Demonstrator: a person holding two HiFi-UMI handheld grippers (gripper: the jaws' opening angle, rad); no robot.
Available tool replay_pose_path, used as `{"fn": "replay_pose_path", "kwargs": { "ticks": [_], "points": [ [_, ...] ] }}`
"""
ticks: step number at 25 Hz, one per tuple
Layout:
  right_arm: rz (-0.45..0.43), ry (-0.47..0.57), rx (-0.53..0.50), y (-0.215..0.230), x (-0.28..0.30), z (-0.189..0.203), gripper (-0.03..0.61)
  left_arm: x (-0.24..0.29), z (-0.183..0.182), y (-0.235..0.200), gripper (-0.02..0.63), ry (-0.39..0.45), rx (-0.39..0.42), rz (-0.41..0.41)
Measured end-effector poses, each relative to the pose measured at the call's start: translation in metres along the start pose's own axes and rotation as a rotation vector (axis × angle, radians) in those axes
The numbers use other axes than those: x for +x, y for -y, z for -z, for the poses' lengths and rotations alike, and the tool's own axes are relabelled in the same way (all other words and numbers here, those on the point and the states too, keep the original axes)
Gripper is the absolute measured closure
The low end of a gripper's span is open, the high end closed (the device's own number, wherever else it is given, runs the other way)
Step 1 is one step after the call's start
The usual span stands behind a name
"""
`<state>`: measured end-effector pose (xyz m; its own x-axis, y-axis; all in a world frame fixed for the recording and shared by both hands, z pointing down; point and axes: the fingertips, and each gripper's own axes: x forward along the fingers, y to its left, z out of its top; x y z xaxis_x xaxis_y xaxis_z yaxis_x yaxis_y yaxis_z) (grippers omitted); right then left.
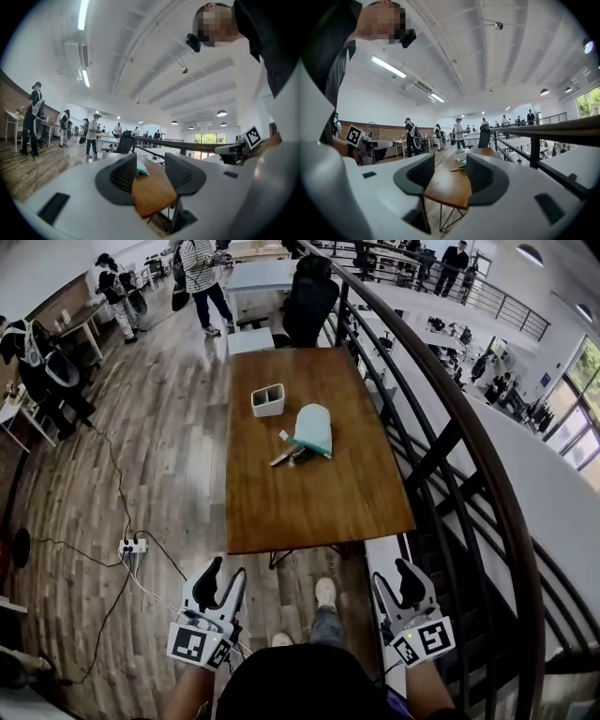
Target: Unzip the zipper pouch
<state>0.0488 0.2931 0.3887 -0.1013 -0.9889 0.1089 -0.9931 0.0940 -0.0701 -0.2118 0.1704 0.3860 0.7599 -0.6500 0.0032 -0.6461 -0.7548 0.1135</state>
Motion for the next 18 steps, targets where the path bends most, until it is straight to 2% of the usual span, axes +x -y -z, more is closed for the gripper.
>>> {"fn": "replay_pose_path", "kwargs": {
  "ticks": [9, 18],
  "points": [
    [-0.118, 0.016, -0.027, 0.056, 0.087, -0.025, 0.377, 0.064, -0.024, -0.013, 0.423, 0.011, 0.031, -0.072],
    [-0.179, -0.005, -0.029, 0.109, 0.143, -0.023, 0.382, 0.123, -0.012, -0.021, 0.423, -0.007, 0.031, -0.136]
  ]
}}
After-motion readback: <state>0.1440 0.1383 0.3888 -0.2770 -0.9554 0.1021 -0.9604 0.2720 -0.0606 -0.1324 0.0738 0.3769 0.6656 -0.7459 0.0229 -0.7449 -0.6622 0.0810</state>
